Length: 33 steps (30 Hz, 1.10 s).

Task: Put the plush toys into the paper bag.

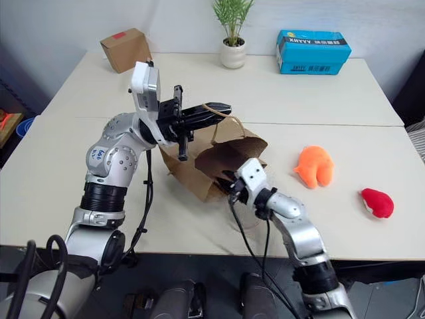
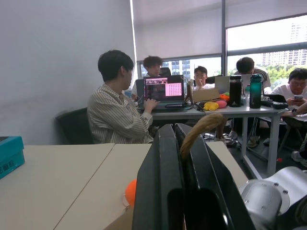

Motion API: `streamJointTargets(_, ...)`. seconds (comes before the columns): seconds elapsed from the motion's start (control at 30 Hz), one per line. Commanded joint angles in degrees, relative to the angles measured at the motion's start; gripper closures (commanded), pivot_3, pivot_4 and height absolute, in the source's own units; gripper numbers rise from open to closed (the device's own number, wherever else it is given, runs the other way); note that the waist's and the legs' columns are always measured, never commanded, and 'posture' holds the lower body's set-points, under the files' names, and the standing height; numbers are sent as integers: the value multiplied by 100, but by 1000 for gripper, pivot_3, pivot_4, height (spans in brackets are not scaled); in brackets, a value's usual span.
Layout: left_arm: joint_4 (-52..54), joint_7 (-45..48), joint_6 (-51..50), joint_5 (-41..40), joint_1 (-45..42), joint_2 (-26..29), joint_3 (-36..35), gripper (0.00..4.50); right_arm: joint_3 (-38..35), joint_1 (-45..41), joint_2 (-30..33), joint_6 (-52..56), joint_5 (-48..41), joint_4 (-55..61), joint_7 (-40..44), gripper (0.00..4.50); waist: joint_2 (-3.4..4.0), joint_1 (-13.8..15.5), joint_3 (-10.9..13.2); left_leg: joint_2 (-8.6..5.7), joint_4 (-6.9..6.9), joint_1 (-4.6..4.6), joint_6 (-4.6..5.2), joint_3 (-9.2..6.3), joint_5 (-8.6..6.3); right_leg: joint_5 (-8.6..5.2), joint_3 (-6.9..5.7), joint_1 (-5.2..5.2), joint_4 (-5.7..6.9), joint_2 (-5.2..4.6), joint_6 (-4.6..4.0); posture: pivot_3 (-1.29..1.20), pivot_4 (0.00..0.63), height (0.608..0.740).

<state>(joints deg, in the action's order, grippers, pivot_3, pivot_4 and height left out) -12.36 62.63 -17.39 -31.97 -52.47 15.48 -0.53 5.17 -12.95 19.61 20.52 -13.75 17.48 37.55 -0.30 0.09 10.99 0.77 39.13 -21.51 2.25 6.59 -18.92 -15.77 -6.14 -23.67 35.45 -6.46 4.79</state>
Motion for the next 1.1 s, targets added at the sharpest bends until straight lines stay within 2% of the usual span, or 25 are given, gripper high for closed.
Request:
streamJointTargets(0.03, -39, 39, 160, 58, -70, -21, -18, 4500, -597, 581, 231, -432, -510, 871, 250, 1809, -2, 0, 1, 0, -1, 0, 0, -1, 0, 0, -1, 0, -1, 1, 0, 0, 150, 740)
streamJointTargets(0.13, -163, 177, 163, 128, -25, 38, 42, 4500, -1867, 2112, 297, -1315, -943, 1571, 420, 761, -2, 82, 1, -1, -7, 0, -1, -3, -2, 0, -4, 0, -6, 3, 1, 0, 150, 740)
streamJointTargets(0.2, -189, 226, 164, 148, -3, 72, 53, 4500, -2401, 2791, 168, -1433, -1124, 1737, 214, 65, -5, 119, 3, 1, -11, -1, -2, -1, -5, 0, -4, 1, -14, 10, 1, 0, 150, 740)
streamJointTargets(0.33, -231, 257, 109, 144, 14, 114, 33, 4500, -3387, 4021, -314, -1856, -1340, 1804, -198, 9, -5, 118, 3, 0, -6, 16, 7, 17, -8, 6, -1, 9, -12, 7, 12, 0, 150, 740)
streamJointTargets(0.47, -232, 276, 38, 136, 29, 119, 41, 4500, -3532, 4573, -406, -2042, -1002, 1484, -340, 9, -5, 92, 3, 4, -8, 27, 2, 17, -14, 5, 20, 15, -33, 0, 10, 0, 150, 740)
streamJointTargets(0.57, -204, 272, -19, 143, 13, 104, 68, 4500, -3423, 4135, -110, -1714, -723, 1316, -679, 9, -4, 28, 3, 8, -7, 28, 0, 17, -17, 4, 25, 14, -34, -8, 8, 0, 150, 740)
streamJointTargets(0.7, -203, 249, -50, 154, -50, 100, 72, 4500, -3077, 2793, 506, -534, -616, 889, -1187, 9, -3, -23, 2, 10, -6, 27, 0, 18, -16, 3, 28, 9, -29, -15, 5, 0, 150, 740)
streamJointTargets(0.77, -190, 221, -55, 163, -75, 109, 63, 4500, -2730, 1867, 860, 45, -358, 302, -1377, 9, -4, -36, 3, 14, -5, 28, -5, 17, -14, -1, 25, 6, -21, -14, -3, 0, 150, 740)
streamJointTargets(0.87, -164, 188, -69, 170, -82, 129, 48, 4500, -2388, 919, 1137, 543, -81, -540, -1576, 9, -2, -5, 4, 12, -4, 25, -6, 18, -11, -6, 24, -1, -5, -14, -11, 0, 150, 740)
streamJointTargets(0.97, -105, 157, -91, 178, -52, 179, 44, 4500, -2077, 169, 1327, 694, 156, -1412, -1568, 629, -2, 36, 4, 12, -4, 10, -8, 8, -7, -7, 10, -3, 6, -8, -12, 0, 150, 740)
streamJointTargets(1.1, -22, 110, -135, 180, -19, 266, 14, 4500, -1882, -317, 1488, 909, 216, -1977, -1379, 1967, -2, 37, 4, 4, -2, 3, 5, 12, -8, -2, 8, -2, -3, -3, -2, 0, 150, 740)
